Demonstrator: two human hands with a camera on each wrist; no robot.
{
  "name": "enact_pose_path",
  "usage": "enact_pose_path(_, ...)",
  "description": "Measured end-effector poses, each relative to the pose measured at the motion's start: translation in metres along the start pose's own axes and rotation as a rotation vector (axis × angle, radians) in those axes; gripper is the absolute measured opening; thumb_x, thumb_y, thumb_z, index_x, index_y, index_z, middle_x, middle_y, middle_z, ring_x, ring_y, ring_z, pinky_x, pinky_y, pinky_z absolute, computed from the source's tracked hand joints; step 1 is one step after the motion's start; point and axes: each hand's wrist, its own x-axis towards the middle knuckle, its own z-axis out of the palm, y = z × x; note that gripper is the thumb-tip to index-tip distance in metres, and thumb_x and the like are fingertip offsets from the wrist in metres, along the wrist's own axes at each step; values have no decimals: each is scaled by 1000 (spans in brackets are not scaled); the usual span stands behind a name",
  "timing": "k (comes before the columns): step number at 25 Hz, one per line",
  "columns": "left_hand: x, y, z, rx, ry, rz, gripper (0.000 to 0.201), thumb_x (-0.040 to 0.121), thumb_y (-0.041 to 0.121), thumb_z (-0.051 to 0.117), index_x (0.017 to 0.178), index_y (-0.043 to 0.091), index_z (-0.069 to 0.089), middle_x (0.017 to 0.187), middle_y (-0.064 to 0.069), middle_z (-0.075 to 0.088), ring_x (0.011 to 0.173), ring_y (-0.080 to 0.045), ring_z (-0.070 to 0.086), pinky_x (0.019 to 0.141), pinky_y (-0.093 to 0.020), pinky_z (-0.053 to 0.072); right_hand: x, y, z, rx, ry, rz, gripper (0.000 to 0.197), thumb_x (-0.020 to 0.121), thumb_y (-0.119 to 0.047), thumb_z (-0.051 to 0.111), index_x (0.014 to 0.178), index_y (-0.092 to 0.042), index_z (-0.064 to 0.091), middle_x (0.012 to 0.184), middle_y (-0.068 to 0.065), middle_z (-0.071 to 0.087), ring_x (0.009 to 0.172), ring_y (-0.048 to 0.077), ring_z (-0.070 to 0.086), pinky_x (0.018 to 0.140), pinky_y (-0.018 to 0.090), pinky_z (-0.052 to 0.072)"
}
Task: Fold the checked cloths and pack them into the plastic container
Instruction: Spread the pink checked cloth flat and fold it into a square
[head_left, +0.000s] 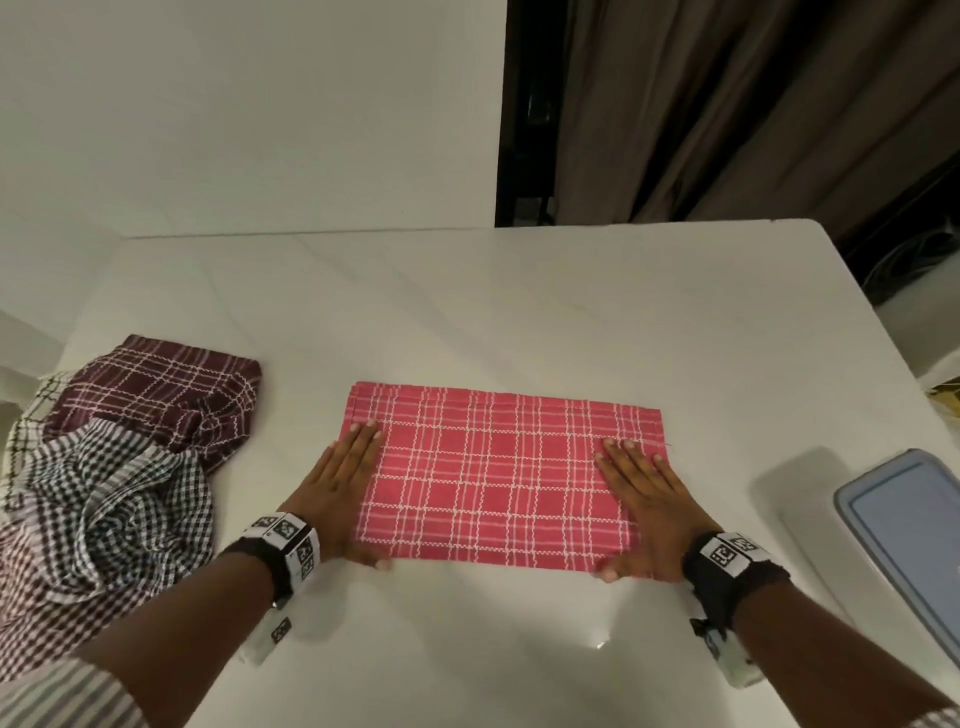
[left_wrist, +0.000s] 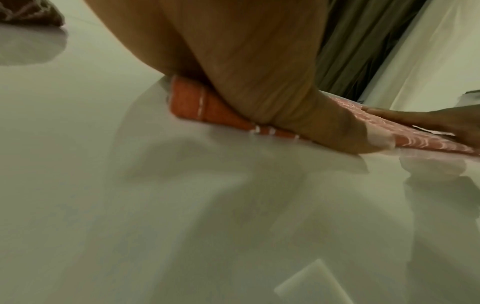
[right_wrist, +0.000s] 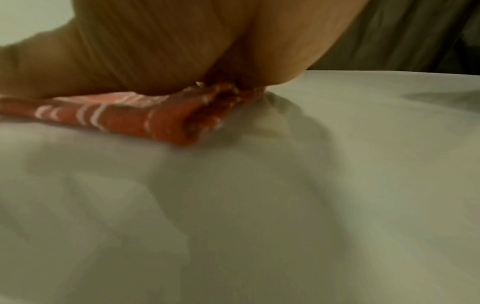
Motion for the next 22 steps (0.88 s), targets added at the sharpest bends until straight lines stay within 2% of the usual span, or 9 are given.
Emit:
enact_pose_path(2,18,-5,-24,151,-66,-34,159,41,105,38,145,10,-35,155,-9,-36,145,-28,-30,121,-54,-5,-9,-6,1,96,47,75,118,65,-98,32,151,-35,-18,160,-10,-24,149,18,-16,122,46,1)
enact_pose_path(4,37,-2,-54,326,-33,-167,151,49,102,36,143,9,-38,155,-11,-34,147,-32,-23,117,-61,-10,-19,-19,-1,197,124,159,98,75,-90,35,153,-37,10,162,-10,7,148,22,11,120,45,18)
enact_pose_path(5,41,4,-69,360,19,-260,148,55,97,42,143,9,-37,157,-11,-28,149,-34,-16,116,-64,-11,-26,-26,-2,273,146,208,85,79,-83,42,149,-36,27,154,-8,26,141,21,27,116,41,27)
enact_pose_path(7,43,24,-87,348,128,-397,141,68,78,61,145,8,-34,162,-14,-14,150,-37,-6,115,-66,-8,-39,-44,3,500,168,277,56,85,-62,59,131,-31,49,124,-9,50,112,15,53,102,33,45)
enact_pose_path(9,33,57,-86,303,195,-418,123,82,61,63,149,9,-25,164,-14,-9,150,-37,-2,117,-64,-2,-51,-65,16,677,197,307,27,88,-38,67,112,-30,58,101,-7,63,88,11,62,87,34,55)
enact_pose_path(12,5,115,-57,52,282,-272,90,91,45,60,156,17,5,164,-9,9,150,-30,11,122,-50,8,-64,-101,32,996,64,338,11,91,-19,62,101,-22,65,89,3,72,77,16,70,78,34,60)
enact_pose_path(15,-33,166,-7,-209,273,-119,71,89,36,63,150,24,29,159,-3,27,146,-25,24,121,-42,20,-71,-126,42,1163,-81,213,10,92,-15,62,100,-16,68,86,7,73,72,18,71,72,32,60)
enact_pose_path(18,-66,193,33,-325,265,-55,54,88,29,62,139,27,45,147,5,42,137,-17,35,116,-39,32,-73,-121,47,926,70,82,12,90,-18,65,99,-26,70,94,-7,71,76,4,67,68,15,54)
enact_pose_path(22,-96,188,50,-432,280,-73,44,83,29,69,125,26,55,130,9,51,118,-12,48,104,-32,44,-77,-99,47,581,108,-43,20,85,-26,70,103,-31,64,104,-10,60,90,5,59,86,22,52)
